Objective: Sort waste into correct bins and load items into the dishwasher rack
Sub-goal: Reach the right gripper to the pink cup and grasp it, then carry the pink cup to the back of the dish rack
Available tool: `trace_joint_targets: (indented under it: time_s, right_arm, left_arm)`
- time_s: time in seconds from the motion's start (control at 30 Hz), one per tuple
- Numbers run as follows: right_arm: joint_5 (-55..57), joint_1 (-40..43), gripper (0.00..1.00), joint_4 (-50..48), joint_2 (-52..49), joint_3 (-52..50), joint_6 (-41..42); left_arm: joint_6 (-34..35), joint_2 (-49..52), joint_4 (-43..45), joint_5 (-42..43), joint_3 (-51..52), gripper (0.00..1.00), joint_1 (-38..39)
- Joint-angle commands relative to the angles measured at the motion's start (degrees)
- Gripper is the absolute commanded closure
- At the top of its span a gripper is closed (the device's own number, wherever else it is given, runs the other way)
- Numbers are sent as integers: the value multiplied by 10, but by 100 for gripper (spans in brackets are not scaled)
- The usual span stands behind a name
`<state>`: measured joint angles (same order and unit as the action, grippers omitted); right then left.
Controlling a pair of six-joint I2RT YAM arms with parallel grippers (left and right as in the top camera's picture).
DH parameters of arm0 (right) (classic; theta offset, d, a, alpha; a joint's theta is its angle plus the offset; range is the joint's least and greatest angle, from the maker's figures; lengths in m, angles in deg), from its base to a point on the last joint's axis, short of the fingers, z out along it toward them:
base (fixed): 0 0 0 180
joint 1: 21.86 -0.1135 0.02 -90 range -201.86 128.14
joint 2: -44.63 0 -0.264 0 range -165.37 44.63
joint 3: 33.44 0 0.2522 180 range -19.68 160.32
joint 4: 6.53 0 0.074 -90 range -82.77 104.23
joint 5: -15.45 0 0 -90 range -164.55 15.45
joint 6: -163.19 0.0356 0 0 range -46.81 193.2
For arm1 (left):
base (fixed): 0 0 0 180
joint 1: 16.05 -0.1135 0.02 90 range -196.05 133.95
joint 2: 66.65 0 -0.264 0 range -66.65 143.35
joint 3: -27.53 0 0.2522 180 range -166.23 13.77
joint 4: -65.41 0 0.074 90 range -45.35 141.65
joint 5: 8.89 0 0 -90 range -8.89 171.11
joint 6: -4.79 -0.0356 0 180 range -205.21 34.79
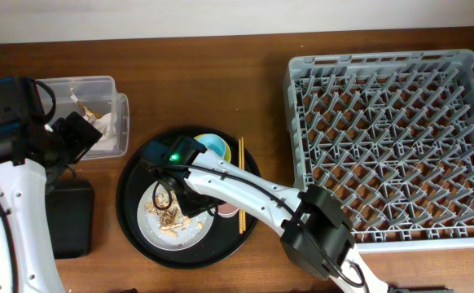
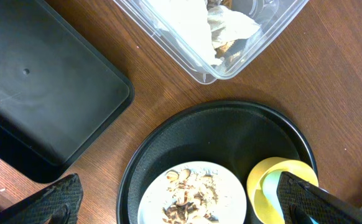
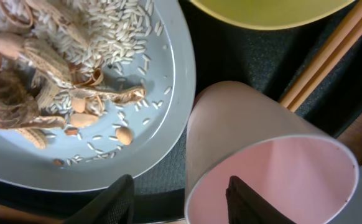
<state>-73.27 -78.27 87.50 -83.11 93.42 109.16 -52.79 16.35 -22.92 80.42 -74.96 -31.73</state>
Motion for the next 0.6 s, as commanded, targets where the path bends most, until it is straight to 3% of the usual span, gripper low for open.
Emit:
trace_joint_targets:
  time_s: [0.0, 0.2, 0.27, 0.57]
  right_arm:
    - [21, -2, 55, -8, -1, -24, 5]
    - [20, -2, 81, -11, -1, -31, 5]
    - [20, -2, 95, -12, -1, -30, 6]
    - [-20, 25, 96, 27, 23, 43, -13]
  left_arm:
    - [3, 0, -1, -2, -2, 0, -1]
    - [3, 0, -1, -2, -2, 1, -1]
    - [3, 0, -1, -2, -2, 1, -1]
    - [3, 0, -1, -2, -2, 1, -1]
